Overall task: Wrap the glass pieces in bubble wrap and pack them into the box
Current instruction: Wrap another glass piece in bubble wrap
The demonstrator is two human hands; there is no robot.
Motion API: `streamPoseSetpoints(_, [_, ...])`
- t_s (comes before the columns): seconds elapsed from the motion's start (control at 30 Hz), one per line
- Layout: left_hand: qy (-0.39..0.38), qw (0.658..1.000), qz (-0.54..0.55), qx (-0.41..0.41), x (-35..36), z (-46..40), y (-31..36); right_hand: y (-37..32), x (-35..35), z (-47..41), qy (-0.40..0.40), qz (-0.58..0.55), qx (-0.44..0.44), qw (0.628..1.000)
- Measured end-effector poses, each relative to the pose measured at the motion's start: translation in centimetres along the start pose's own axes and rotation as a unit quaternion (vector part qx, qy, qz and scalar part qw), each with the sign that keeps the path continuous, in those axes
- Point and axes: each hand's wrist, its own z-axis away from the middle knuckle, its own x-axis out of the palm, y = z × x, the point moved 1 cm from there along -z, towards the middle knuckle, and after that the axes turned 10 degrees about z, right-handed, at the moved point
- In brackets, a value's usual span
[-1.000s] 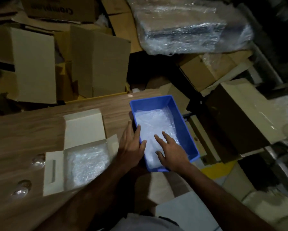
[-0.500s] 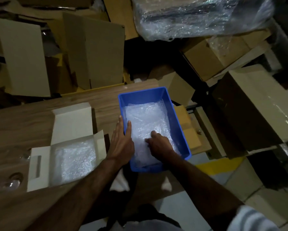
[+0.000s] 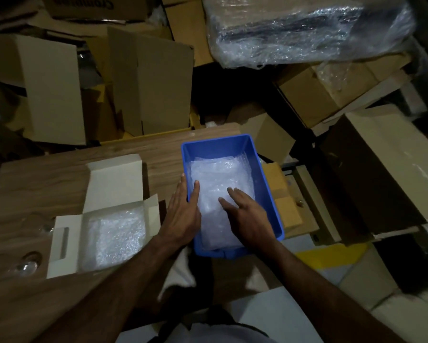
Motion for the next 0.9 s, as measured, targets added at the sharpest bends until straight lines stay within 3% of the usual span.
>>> streamPoseSetpoints(0.3, [0.031, 0.981, 0.078, 0.172, -4.8, -1.2, 2.2, -1.2, -5.3, 0.6, 0.203, -0.048, -0.065, 0.976])
streamPoseSetpoints(0.53, [0.091, 0.951, 0.136, 0.262, -11.8, 1.8, 3.5, -3.3, -9.5, -1.2, 0.277, -0.091, -0.112, 0.950])
streamPoseSetpoints(0.77, [0.161, 0.933, 0.227, 0.228, -15.9, 6.4, 1.9, -5.9, -10.0, -4.3, 0.110, -0.168, -0.117, 0.973])
streamPoseSetpoints(0.9, [0.209, 0.916, 0.297, 0.173, -17.0, 9.2, 1.2, -8.2, -9.9, -5.6, 0.089, -0.233, -0.125, 0.960])
